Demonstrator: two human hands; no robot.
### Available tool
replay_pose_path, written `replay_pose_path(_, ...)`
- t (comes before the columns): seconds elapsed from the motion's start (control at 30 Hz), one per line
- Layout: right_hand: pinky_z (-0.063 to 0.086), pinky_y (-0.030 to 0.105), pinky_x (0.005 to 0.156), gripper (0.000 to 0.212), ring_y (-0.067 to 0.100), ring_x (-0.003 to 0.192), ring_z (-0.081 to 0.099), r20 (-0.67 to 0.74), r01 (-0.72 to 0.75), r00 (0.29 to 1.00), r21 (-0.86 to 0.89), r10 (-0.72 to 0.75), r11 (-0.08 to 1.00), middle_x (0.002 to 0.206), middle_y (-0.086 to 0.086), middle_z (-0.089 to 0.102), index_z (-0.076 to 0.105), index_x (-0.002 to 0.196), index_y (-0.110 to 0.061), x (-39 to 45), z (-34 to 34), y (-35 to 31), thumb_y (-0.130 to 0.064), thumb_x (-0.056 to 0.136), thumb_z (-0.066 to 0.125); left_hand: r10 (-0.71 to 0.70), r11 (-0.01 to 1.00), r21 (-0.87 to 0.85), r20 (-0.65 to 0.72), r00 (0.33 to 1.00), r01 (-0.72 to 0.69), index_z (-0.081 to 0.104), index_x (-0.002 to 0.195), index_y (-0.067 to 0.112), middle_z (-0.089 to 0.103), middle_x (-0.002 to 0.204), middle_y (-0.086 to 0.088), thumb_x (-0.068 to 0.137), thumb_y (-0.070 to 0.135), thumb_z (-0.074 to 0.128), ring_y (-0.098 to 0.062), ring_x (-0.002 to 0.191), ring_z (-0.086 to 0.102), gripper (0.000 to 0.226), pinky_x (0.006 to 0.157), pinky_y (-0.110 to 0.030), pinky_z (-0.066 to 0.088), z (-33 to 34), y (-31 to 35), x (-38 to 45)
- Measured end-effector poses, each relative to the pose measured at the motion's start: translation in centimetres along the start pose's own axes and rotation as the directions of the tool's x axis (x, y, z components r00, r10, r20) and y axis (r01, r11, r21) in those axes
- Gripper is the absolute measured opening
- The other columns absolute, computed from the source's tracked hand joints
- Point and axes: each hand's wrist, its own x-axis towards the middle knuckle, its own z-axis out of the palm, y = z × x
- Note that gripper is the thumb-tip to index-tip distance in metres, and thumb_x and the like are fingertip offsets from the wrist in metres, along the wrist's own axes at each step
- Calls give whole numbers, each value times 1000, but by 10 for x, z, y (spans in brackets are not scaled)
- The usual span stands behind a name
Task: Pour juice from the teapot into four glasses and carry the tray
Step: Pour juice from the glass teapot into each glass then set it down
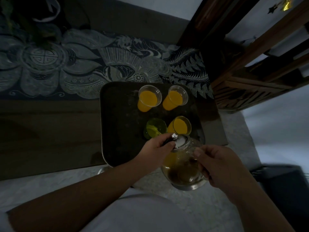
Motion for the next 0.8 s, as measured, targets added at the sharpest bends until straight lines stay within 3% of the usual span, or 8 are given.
replay_pose_path(0.23, 33, 25, 47, 32, 1, 33, 44, -31, 51, 998, -97, -54, 994, 42, -2, 57, 63, 64, -11, -2, 0, -7, -24, 92, 56, 5, 1000, -23, 10, 1000, -5, 70, 103, 39, 72, 109, -6, 84, 36, 53, -29, 107, 66, 26, 99, -57, 48, 0, 1, 2)
replay_pose_path(0.43, 36, 19, 47, 33, 0, 39, 49, -41, 93, 994, -195, -103, 976, 46, -7, 61, 61, 61, -17, -4, -1, -11, -27, 92, 55, -38, 998, -53, -7, 999, 38, 69, 117, 34, 73, 111, 2, 82, 38, 56, -20, 109, 67, 37, 101, -54, 49, 0, -3, 5)
replay_pose_path(0.8, 37, 21, 52, 29, -1, 50, 55, -54, 144, 984, -299, -167, 943, 53, -18, 63, 60, 64, -23, -2, -1, -12, -29, 92, 56, -31, 998, -62, -4, 1000, 31, 70, 106, 40, 73, 109, -4, 81, 38, 56, -27, 108, 66, 29, 100, -57, 48, -1, -3, 8)
